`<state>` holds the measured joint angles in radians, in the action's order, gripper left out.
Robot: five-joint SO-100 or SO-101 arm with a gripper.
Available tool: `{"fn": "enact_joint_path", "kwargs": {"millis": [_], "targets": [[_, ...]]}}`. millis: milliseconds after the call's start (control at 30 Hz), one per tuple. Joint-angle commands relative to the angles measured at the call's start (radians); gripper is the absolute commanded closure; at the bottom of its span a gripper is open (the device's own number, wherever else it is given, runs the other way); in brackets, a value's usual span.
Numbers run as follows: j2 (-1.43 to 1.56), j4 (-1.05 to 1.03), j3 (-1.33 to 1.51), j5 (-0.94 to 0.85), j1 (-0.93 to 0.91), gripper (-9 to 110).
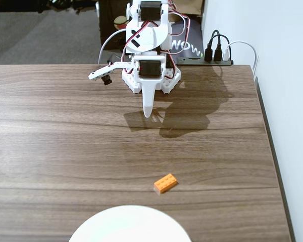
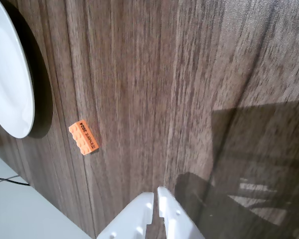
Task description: Grasp a lego block and put it on the plate.
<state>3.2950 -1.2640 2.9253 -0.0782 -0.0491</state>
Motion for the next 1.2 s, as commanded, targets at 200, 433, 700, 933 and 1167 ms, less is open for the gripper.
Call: {"fn": "enact_joint_path", "kwargs": {"millis": [200,433,700,933,1167], "targets": [[-0.005,-0.005,-0.005,-0.008,0.008,101],[-0.005,-0.002,-0.005,-0.008,0.02,101],[-0.179,0.098,-0.083,-0.107,-0.023,101],[-0.471,0.225,-0.202,-0.199,-0.063,101],[-0.778,0.336,-0.321,-0.302,-0.071,101]]}}
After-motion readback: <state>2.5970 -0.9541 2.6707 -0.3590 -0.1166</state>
